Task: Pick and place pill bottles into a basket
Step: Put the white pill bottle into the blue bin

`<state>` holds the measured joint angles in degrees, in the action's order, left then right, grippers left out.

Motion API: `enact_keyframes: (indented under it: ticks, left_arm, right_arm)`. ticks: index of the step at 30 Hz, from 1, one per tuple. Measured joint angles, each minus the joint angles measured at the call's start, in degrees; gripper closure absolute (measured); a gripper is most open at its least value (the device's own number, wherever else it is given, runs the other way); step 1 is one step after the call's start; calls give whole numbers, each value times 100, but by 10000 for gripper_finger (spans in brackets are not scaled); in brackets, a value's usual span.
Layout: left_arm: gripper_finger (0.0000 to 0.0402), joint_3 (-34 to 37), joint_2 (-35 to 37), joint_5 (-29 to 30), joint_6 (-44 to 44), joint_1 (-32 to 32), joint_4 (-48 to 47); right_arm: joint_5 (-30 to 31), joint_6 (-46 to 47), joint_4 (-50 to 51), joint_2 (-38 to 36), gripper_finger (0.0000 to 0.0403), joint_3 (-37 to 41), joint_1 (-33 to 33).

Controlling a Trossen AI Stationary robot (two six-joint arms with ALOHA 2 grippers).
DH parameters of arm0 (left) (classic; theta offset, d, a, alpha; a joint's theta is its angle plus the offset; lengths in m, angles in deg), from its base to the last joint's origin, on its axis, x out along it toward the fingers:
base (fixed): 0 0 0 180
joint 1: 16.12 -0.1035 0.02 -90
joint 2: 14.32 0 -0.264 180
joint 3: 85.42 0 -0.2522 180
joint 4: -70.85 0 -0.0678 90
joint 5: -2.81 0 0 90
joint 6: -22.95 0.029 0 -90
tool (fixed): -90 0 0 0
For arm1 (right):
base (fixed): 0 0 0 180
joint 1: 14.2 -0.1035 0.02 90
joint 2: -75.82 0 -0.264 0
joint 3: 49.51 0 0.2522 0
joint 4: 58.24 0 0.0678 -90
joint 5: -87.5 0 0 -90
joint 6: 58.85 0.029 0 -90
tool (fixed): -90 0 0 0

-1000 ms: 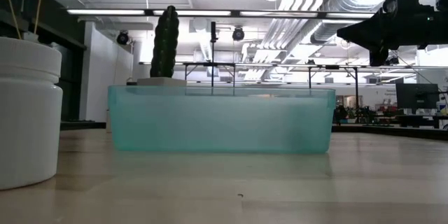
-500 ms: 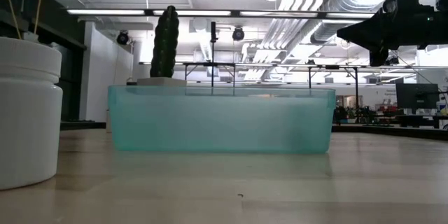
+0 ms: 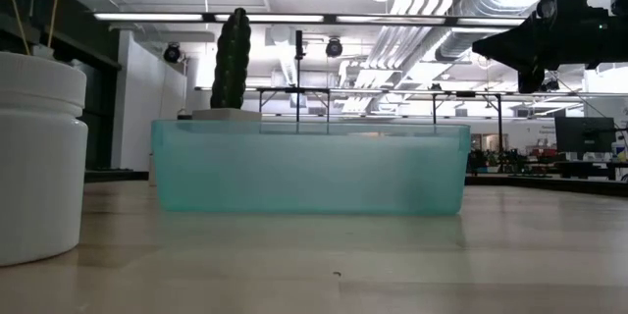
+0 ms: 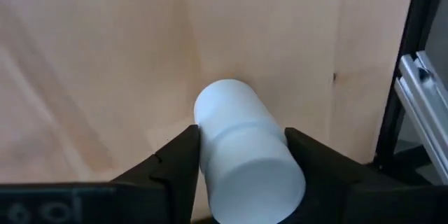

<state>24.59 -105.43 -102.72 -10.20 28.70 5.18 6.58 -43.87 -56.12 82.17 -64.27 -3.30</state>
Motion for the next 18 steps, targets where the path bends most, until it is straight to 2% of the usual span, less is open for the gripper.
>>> enact_keyframes:
  ticks: [4,18]
  left_arm:
    - [187,-355,22,135,168,-335,-802]
    - [181,-1773,26,850,2632,-2164,-2647]
  right_arm:
    - [0,0,0,0,402,0,1]
    - [0,26,0,0,402,0,1]
